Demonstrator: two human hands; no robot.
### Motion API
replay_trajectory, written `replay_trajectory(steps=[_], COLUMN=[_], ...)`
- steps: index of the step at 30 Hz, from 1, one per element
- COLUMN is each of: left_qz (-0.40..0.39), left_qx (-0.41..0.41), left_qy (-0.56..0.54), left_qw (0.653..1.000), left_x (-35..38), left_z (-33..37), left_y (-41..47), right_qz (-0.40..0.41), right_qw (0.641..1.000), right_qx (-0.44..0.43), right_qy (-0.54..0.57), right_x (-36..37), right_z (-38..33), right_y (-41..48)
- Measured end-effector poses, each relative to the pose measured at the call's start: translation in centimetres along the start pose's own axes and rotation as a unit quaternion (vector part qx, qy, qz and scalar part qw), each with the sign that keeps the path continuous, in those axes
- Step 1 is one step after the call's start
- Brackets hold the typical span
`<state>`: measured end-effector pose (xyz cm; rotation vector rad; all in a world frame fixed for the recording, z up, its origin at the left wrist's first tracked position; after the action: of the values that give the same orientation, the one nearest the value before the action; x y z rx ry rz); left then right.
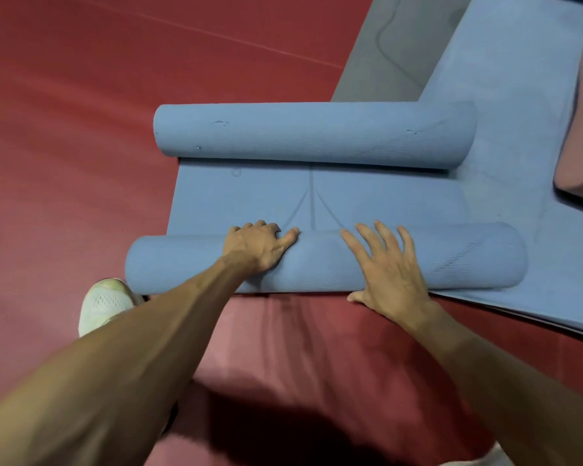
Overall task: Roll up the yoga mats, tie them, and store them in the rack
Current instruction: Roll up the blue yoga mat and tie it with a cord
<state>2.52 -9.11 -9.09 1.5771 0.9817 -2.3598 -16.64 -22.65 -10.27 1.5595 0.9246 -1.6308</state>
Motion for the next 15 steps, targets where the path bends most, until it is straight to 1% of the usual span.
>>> replay_trajectory(steps=[3, 6, 8, 11, 13, 15], left_qz=[0.023, 0.074, 0.103, 0.152, 0.162, 0.150], left_qx=[-0.008, -0.001, 0.008, 0.033, 0.048, 0.055], left_qy=[-0.012, 0.008, 0.017, 0.030, 0.023, 0.031], left_qw=[1.000, 0.997, 0.994, 0.987, 0.985, 0.987], left_x=[0.4, 0.6, 0.6, 0.7, 0.4, 0.6], left_z=[-0.1, 0.0, 0.2, 0.5, 0.5, 0.3], left_y=[0.2, -0.4, -0.9, -1.9, -2.7, -3.8], right_qz=[0.017, 0.001, -0.042, -0.131, -0.168, -0.216], right_qw=[0.999, 0.998, 0.996, 0.988, 0.981, 0.970], right_qx=[0.011, 0.026, 0.020, -0.005, -0.022, -0.036], right_qy=[-0.026, -0.057, -0.075, -0.081, -0.096, -0.102], right_x=[0.1, -0.5, -1.6, -3.5, -4.7, -5.5], right_z=[-0.4, -0.8, -1.0, -0.9, -1.0, -1.4], right_y=[0.5, 1.2, 2.1, 3.9, 5.1, 5.5])
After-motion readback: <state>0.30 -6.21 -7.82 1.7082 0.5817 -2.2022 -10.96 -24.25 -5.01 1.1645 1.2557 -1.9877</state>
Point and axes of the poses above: each hand's wrist, its own y-axis towards the middle knuckle, its own x-axis out of the palm, z = x × y, the point moved 2 cm from there along y, towards the middle knuckle, and after that the axes turned 12 degrees about x, right-handed, at the moved point
